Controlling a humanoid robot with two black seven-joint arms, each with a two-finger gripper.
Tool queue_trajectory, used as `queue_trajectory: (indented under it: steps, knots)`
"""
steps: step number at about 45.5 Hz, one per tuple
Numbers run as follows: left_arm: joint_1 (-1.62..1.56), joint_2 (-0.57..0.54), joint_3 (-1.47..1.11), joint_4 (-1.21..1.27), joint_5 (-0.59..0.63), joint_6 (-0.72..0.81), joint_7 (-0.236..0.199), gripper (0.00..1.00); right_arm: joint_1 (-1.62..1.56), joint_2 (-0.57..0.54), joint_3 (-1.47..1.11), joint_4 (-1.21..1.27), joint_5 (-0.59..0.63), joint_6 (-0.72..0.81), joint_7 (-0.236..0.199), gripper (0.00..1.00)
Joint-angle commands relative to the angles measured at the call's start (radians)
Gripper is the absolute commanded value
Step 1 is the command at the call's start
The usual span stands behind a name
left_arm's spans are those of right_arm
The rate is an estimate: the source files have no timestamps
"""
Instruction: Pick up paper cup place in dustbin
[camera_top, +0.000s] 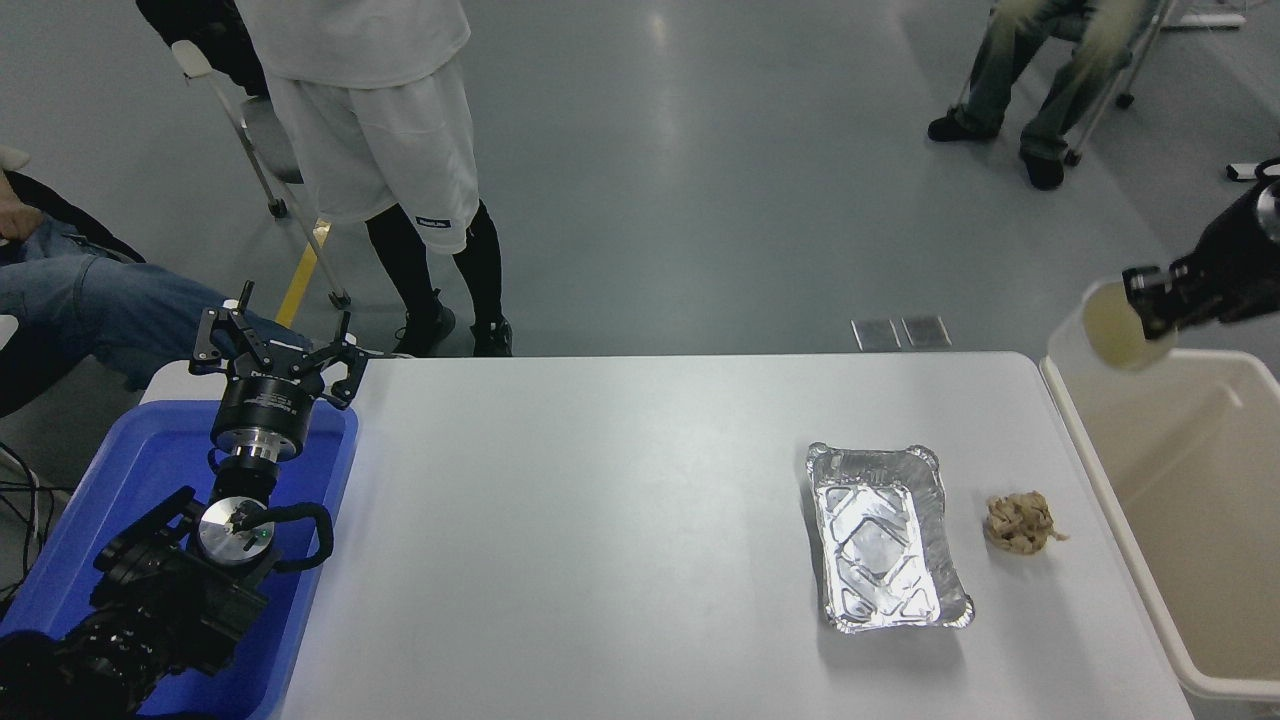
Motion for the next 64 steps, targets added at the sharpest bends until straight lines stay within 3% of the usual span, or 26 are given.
queue_trajectory:
  steps: [1,21,42,64]
  knots:
    - [0.0,0.0,0.0,0.0,0.0,0.0,0.0,0.99,0.133,0.021,-0.021,0.025,0.009,0.0,0.0,0.0]
    - [0.0,0.0,0.0,0.001,0.0,0.0,0.0,0.99,0.282,0.024,-0.05,0.02,0.017,0.0,-0.006,0.0]
    - [0.0,0.0,0.0,0.0,0.0,0.0,0.0,0.99,0.23,0.003,-0.085,-0.061,-0.015,0.0,-0.011,0.0]
    - [0.0,0.0,0.0,0.0,0.0,0.0,0.0,0.99,-0.054,-0.192,-0.084,-0.214,-0.068,0.0,-0.014,0.0]
